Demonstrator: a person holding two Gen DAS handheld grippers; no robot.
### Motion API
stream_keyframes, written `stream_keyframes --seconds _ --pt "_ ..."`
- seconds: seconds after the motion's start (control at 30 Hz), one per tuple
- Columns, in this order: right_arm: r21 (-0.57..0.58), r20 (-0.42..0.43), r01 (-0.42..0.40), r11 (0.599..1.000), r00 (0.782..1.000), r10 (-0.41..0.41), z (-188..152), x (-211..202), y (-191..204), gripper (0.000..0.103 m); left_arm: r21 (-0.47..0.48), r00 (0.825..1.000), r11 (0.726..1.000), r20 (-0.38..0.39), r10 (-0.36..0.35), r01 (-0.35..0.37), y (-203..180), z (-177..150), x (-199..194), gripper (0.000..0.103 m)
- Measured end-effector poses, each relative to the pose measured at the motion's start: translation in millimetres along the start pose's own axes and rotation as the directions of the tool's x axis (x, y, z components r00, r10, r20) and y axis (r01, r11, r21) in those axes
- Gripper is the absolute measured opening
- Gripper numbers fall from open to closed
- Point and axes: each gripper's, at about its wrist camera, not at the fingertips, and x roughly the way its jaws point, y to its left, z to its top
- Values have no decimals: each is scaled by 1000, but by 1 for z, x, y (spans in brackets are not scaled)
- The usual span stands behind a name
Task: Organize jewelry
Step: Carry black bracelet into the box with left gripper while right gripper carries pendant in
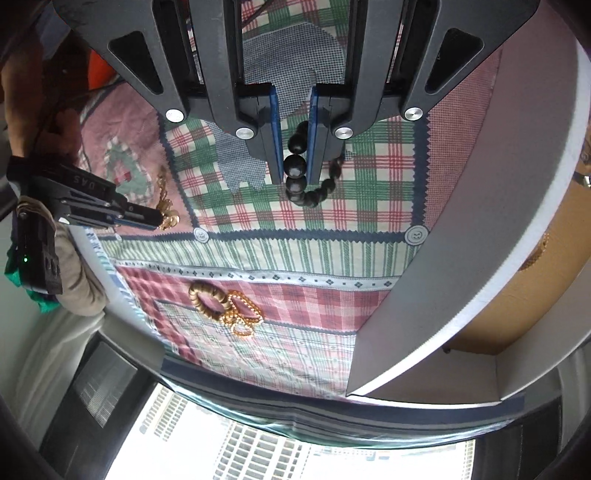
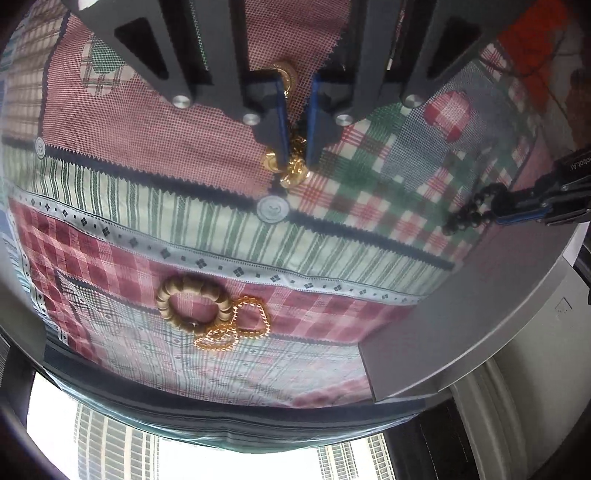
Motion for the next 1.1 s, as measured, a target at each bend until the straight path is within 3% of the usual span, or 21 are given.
stream_keyframes --seconds 0.13,0.37,0.5,0.63,0.8,0.93,1.1 --pt "22 68 -91 996 994 89 15 -47 -1 9 -43 998 998 56 -42 45 7 10 -40 10" --pt "-46 128 -200 979 970 204 53 -98 31 9 -119 988 991 151 -40 59 35 21 -116 10" --pt "-112 157 -247 963 952 263 79 -110 62 9 -190 978 981 206 16 24 68 19 -159 10" --pt "-186 170 -292 938 931 323 104 -110 103 9 -273 964 960 237 124 -57 109 12 -184 10" --pt "-254 155 -357 899 902 402 134 -93 162 9 -387 949 912 211 233 -138 167 8 -186 10" --pt "-281 90 -421 863 883 460 155 -66 210 9 -447 942 870 149 300 -207 208 8 -166 10" --pt "-297 -14 -459 837 879 477 176 -16 271 9 -472 937 840 76 340 -267 241 9 -138 10"
